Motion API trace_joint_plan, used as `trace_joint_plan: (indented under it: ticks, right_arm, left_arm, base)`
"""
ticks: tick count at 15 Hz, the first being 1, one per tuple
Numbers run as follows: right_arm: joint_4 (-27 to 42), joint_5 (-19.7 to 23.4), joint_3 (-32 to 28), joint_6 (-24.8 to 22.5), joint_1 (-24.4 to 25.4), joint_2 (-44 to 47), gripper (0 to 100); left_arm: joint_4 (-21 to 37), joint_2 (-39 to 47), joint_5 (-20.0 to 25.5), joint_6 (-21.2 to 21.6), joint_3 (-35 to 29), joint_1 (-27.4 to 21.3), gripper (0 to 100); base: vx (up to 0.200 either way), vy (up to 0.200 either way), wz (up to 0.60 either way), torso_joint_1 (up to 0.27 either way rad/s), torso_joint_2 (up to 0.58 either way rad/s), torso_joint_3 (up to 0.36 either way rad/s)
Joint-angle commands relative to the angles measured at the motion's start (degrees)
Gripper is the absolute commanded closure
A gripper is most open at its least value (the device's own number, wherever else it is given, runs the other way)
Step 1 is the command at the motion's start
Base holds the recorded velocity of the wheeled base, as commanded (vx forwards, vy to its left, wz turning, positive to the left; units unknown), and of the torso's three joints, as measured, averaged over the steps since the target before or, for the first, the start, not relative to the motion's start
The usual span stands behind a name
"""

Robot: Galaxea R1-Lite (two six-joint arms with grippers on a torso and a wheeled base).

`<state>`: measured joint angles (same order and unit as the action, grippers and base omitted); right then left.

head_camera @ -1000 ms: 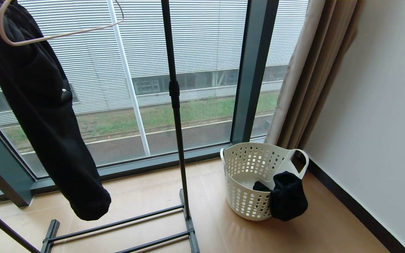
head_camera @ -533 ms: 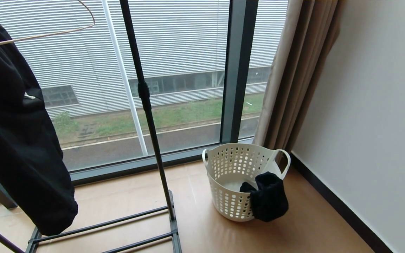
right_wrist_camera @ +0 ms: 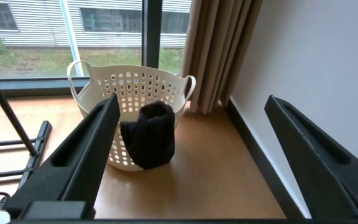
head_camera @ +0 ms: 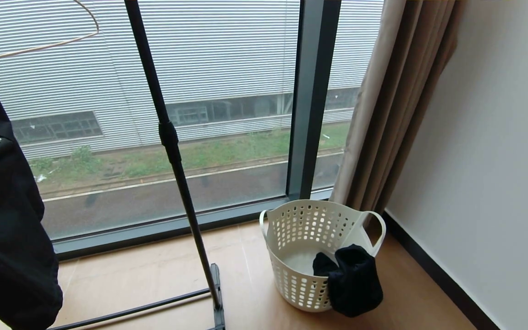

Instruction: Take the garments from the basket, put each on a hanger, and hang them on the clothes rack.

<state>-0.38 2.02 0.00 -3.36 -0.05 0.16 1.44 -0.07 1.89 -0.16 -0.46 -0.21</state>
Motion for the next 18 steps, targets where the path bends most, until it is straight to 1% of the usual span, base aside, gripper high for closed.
trace_joint_plan:
  ticks: [1,4,14,18]
  right_arm:
    - [-0.1,0.0,0.0,-0.1,0.0,0.0,0]
    - [-0.1,0.1,0.0,-0.1,0.0,0.1,0]
    - [-0.1,0.0,0.0,-0.1,0.0,0.0,0]
    - [-0.1,0.0,0.0,0.0,0.0,0.0,0]
  left_arm:
    - [0.0,0.1,0.0,0.0,0.0,0.0,0]
    - [0.0,0.1,-0.2,0.0,0.0,0.0,0]
    - [-0.1,0.1,-0.2,0.4,0.0,0.1,0]
    - [-0.1,0.1,-0.3,0.4,0.0,0.1,0]
  base:
    - [0.000,-0.200,0.00,0.002,0.00,0.002]
    - [0.000,-0.200,0.00,0.002,0.00,-0.001]
    - [0.000,0.000,0.00,0.000,0.00,0.000]
    - [0.000,0.000,0.00,0.000,0.00,-0.128]
